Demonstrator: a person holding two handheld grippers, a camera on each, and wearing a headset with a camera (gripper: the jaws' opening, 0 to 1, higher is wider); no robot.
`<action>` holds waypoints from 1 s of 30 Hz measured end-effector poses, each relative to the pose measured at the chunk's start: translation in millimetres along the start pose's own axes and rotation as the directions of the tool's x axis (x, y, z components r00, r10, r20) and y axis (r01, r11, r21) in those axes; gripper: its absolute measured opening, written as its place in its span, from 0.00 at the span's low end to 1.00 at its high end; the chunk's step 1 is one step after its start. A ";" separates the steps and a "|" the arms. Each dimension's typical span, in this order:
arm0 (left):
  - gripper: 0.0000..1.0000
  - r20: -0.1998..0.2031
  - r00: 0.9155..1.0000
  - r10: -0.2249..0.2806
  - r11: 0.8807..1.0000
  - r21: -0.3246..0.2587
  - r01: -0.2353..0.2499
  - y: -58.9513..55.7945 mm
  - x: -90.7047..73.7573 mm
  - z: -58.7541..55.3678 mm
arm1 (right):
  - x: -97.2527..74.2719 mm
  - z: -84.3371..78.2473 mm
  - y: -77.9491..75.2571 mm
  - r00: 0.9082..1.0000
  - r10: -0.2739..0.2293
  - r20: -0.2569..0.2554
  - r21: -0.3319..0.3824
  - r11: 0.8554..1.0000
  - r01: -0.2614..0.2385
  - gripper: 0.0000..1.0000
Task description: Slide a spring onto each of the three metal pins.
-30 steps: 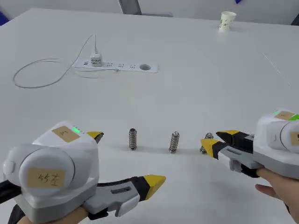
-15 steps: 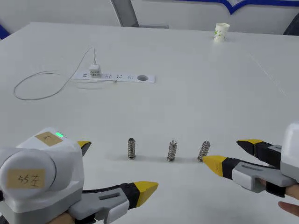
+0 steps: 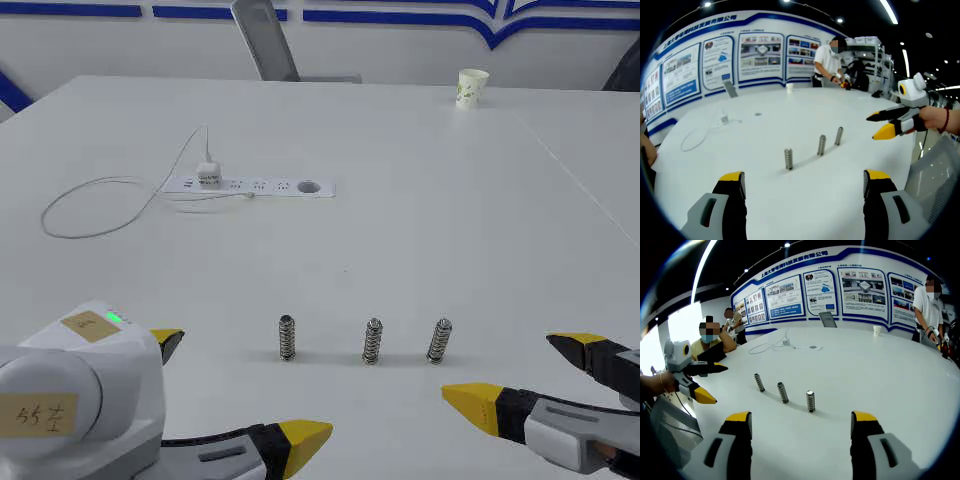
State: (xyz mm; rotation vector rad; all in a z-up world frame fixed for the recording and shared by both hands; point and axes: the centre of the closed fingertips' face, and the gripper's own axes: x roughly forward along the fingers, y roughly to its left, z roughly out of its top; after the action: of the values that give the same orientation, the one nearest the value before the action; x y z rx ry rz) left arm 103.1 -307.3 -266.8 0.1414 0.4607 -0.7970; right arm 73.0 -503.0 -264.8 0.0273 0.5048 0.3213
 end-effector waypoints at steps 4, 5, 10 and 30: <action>1.00 -0.005 1.000 0.002 1.000 0.003 -0.002 -0.3 -2.2 -1.4 | -1.7 -5.0 -2.4 1.000 -0.012 -0.010 0.005 1.000 0.012 0.85; 1.00 -0.004 1.000 0.006 1.000 0.003 -0.006 0.4 -2.9 -1.4 | -2.1 -7.2 -3.1 1.000 -0.016 -0.018 0.006 1.000 0.016 0.86; 1.00 -0.002 1.000 0.015 1.000 -0.004 -0.015 1.8 -4.9 -1.6 | -3.5 -9.0 -3.5 1.000 -0.016 -0.017 0.011 1.000 0.016 0.89; 1.00 -0.012 1.000 0.017 1.000 -0.018 -0.017 1.8 -6.5 -7.4 | -4.7 -14.7 -8.2 0.999 -0.027 -0.031 0.008 1.000 0.027 0.93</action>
State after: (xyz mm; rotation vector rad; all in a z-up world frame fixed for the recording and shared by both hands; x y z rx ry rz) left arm 97.9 -299.7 -270.6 0.1334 0.4776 -0.7752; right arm 64.5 -513.0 -276.4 0.0235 0.5363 0.2934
